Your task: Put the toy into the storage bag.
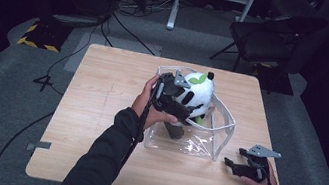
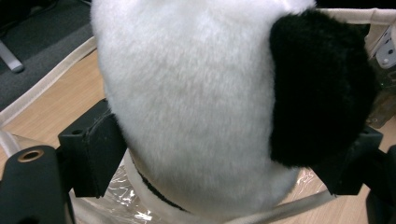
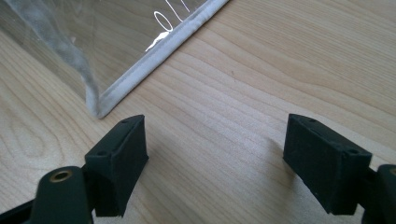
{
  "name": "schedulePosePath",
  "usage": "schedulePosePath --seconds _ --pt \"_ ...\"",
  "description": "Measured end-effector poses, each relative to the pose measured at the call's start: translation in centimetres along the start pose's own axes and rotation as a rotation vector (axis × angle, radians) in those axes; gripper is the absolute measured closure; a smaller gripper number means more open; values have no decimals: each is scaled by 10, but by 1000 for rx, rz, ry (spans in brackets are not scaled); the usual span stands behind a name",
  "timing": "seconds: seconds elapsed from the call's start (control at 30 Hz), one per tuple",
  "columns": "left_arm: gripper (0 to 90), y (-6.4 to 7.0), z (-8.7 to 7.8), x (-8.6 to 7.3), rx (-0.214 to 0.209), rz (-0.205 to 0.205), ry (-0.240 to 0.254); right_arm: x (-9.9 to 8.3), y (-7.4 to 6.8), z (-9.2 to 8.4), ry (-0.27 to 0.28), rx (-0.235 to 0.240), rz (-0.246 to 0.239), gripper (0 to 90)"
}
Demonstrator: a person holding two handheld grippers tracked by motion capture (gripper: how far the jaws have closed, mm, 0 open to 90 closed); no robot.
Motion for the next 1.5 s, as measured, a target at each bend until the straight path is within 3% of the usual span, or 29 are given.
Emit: schedulePosePath --seconds 0.17,0.33,0.47,0.73,0.93,1.03,1.5 --pt "153 2 -4 2 4 7 20 0 0 0 0 0 0 217" --pt "159 0 -24 9 1 -16 134 0 0 0 0 0 0 217" --pt "160 3 -28 13 19 12 118 0 0 0 0 0 0 217" --pt "161 3 -21 11 12 16 92 0 0 0 0 1 0 217" --pt "156 0 -23 9 -2 22 115 0 0 0 0 1 0 217" --pt "157 -1 -25 8 29 40 123 0 0 0 0 1 0 217" --pt "159 -18 -41 -2 97 22 146 0 0 0 0 1 0 217"
Point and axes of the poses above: each handheld gripper's, and its own axes: z roughly forward along the jaws, x roughly out of its top, y roughly to its right, the point moved 2 cm from there along z, roughly forward along the jaws
